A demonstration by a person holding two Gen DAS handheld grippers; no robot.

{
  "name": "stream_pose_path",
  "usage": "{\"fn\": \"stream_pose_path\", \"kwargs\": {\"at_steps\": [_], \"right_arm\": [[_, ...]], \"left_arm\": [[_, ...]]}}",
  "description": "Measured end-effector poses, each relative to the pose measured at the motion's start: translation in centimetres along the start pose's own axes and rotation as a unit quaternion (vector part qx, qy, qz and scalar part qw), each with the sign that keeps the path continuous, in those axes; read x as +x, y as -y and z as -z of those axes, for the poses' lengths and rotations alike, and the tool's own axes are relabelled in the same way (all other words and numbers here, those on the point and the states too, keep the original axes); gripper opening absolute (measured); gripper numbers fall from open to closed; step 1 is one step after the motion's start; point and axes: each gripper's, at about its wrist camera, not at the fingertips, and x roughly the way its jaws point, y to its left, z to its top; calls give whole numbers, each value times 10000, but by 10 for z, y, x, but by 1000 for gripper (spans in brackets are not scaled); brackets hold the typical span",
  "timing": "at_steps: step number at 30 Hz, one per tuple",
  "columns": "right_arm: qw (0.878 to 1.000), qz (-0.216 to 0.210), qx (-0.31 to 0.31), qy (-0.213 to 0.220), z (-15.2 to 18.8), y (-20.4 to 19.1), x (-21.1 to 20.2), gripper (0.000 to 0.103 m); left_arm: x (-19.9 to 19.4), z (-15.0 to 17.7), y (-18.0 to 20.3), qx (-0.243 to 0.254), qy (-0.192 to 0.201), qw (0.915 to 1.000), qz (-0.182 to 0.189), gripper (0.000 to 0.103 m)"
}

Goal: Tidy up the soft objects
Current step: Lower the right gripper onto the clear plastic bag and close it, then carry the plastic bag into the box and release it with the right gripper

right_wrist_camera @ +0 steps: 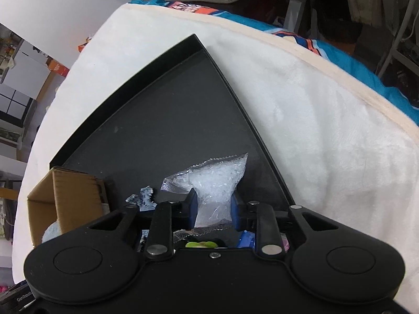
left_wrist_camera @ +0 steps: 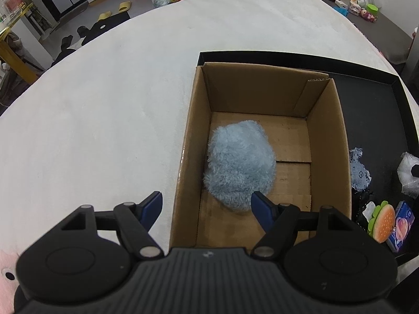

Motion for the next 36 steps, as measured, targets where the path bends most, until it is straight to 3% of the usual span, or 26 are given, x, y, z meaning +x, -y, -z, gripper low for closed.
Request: {"fn": "stream_pose_path", "kwargs": {"at_steps": [14,27,33,36], "right_arm": [[9990,-293,-246,249,9,-38,-26,24],[9911,-650,-1025,547,11,-102,-42,24],[9843,-843,-1417,635,15,-124,-44,24],[9795,-961,-1631,688,18,-135,-45,24]], "left_arm": [[6,3,-9,-12,-11,9998,173,73],[10,2,-17,21,15,9998,182,72],[15,1,-24,-46,-27,9997,222,66],[16,2,-27,-63,-25,9997,250,54]]}}
